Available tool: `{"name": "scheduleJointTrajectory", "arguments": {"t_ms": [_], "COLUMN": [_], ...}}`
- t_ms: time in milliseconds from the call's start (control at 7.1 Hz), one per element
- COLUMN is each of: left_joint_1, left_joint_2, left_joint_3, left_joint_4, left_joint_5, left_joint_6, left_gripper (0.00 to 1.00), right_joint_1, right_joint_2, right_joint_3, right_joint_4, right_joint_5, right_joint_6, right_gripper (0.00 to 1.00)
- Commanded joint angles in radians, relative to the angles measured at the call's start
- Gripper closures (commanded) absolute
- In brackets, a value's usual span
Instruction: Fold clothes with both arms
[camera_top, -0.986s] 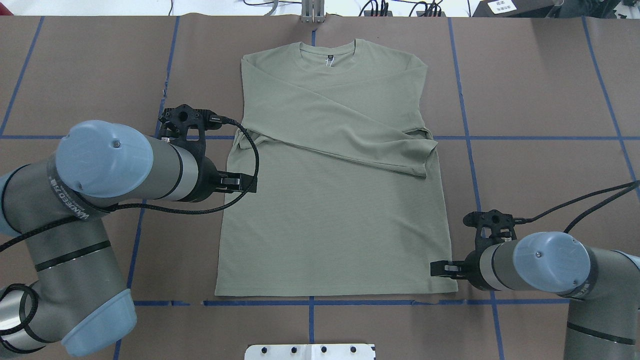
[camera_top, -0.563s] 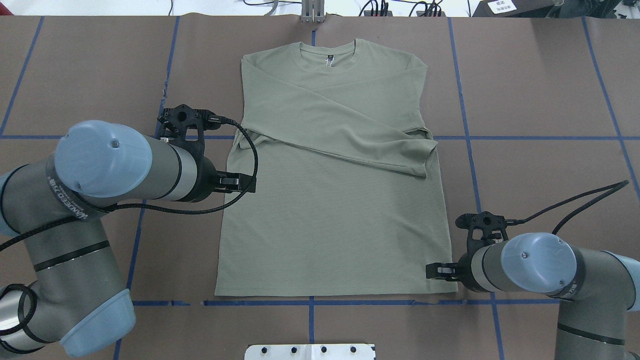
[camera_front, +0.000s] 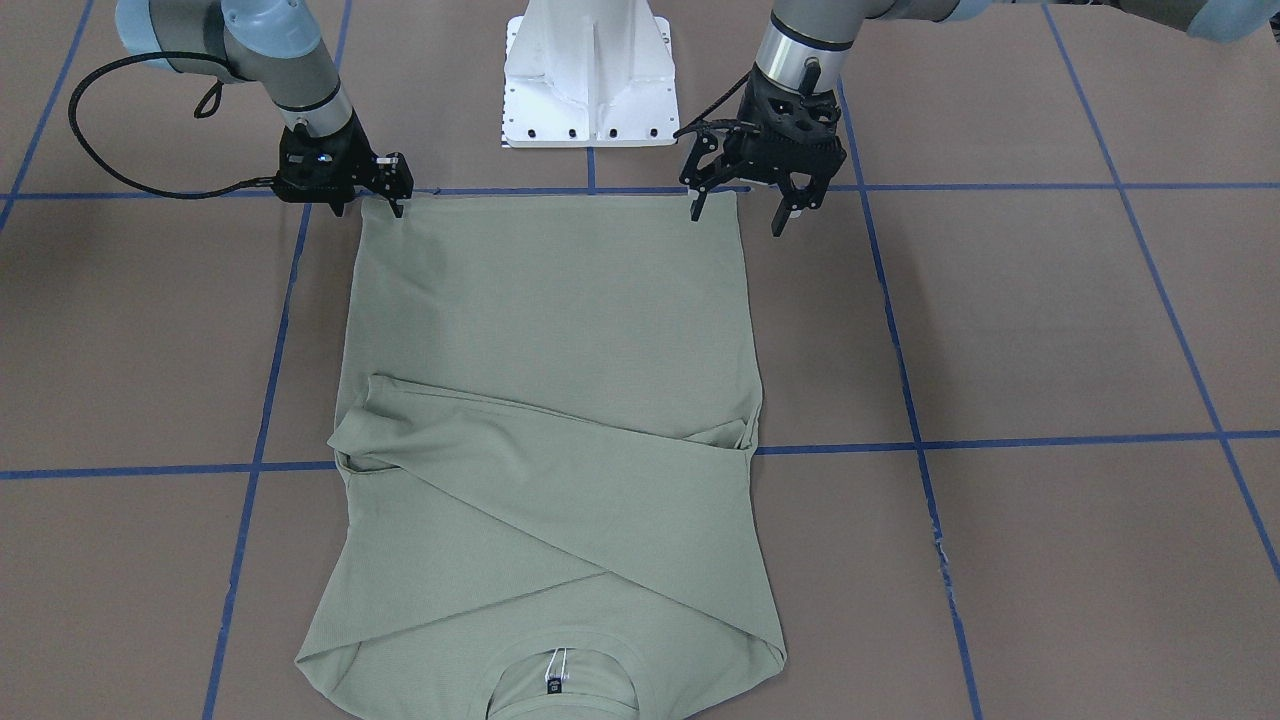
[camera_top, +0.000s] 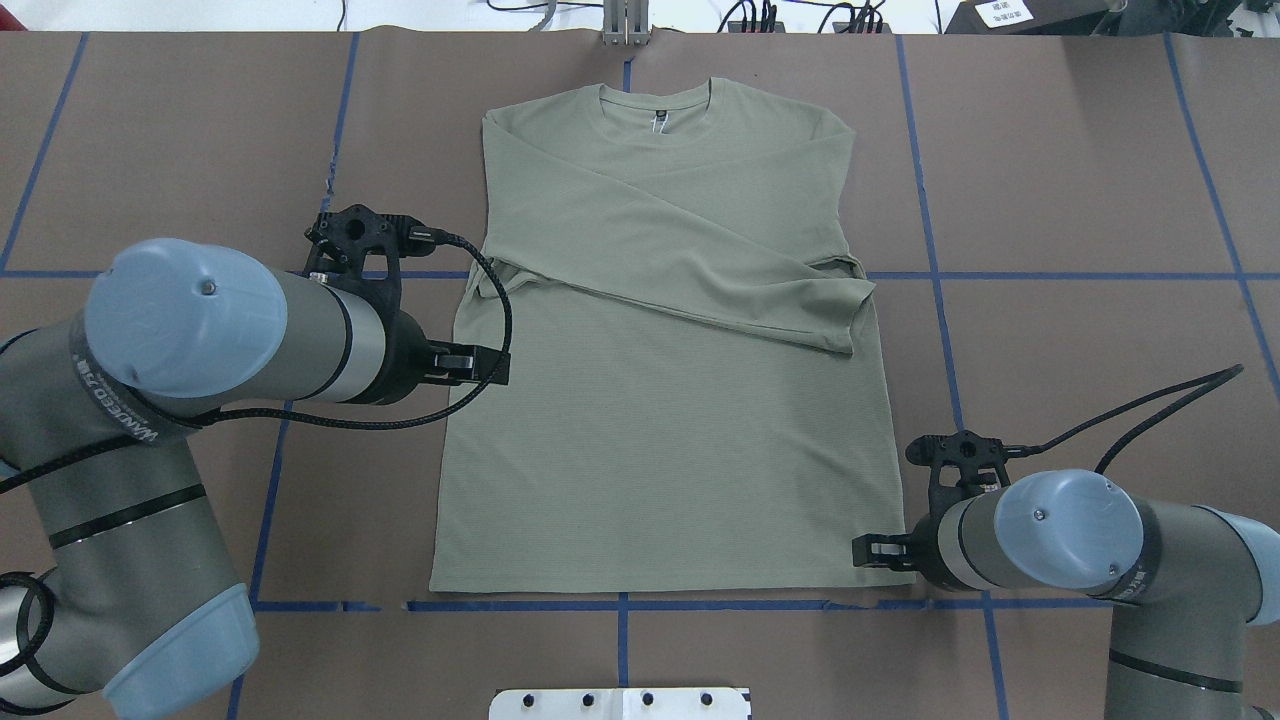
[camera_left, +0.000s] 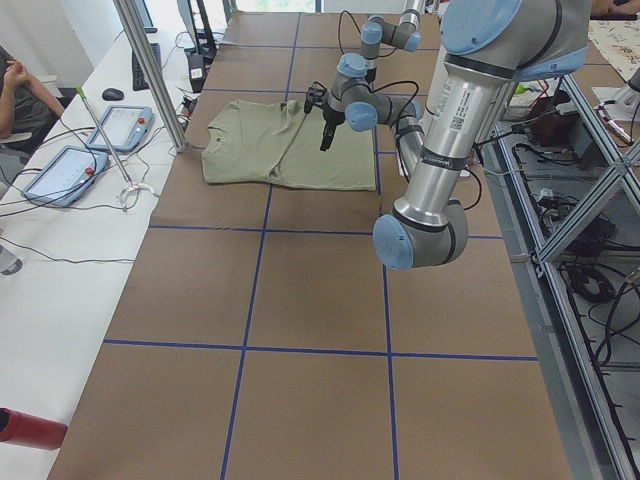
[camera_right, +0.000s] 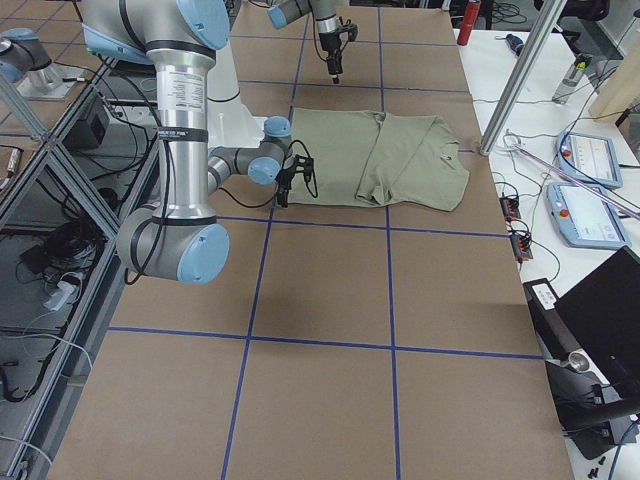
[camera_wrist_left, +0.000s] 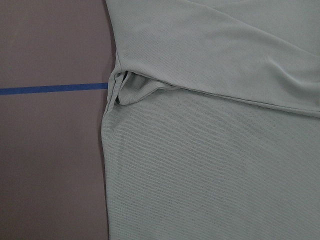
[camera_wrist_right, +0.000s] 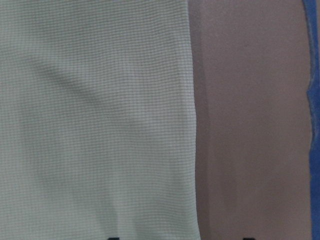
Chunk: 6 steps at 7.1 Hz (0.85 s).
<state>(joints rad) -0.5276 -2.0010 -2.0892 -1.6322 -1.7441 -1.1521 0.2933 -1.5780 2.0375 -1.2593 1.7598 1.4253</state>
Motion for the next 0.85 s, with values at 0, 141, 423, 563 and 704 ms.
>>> {"name": "scheduleJointTrajectory", "arguments": {"t_ms": [0, 141, 423, 563, 704], "left_joint_1": [0.000, 0.000, 0.000, 0.000, 0.000], "left_joint_2": [0.001, 0.001, 0.002, 0.002, 0.002], "left_joint_3": [-0.003, -0.015, -0.025, -0.025, -0.026], "left_joint_4": [0.000, 0.000, 0.002, 0.002, 0.003], "left_joint_5": [0.000, -0.002, -0.012, -0.012, -0.012], "left_joint_6": [0.000, 0.000, 0.000, 0.000, 0.000], "left_gripper": [0.00, 0.00, 0.00, 0.00, 0.00], "right_joint_1": [0.000, -0.003, -0.005, -0.005, -0.005], "right_joint_2": [0.001, 0.003, 0.001, 0.001, 0.003], "right_joint_3": [0.000, -0.002, -0.003, -0.008, -0.006], "right_joint_4": [0.000, 0.001, 0.001, 0.001, 0.001], "right_joint_5": [0.006, 0.012, 0.012, 0.013, 0.013], "right_joint_6": [0.000, -0.002, -0.002, -0.002, -0.002], "right_gripper": [0.29, 0.29, 0.33, 0.34, 0.35]}}
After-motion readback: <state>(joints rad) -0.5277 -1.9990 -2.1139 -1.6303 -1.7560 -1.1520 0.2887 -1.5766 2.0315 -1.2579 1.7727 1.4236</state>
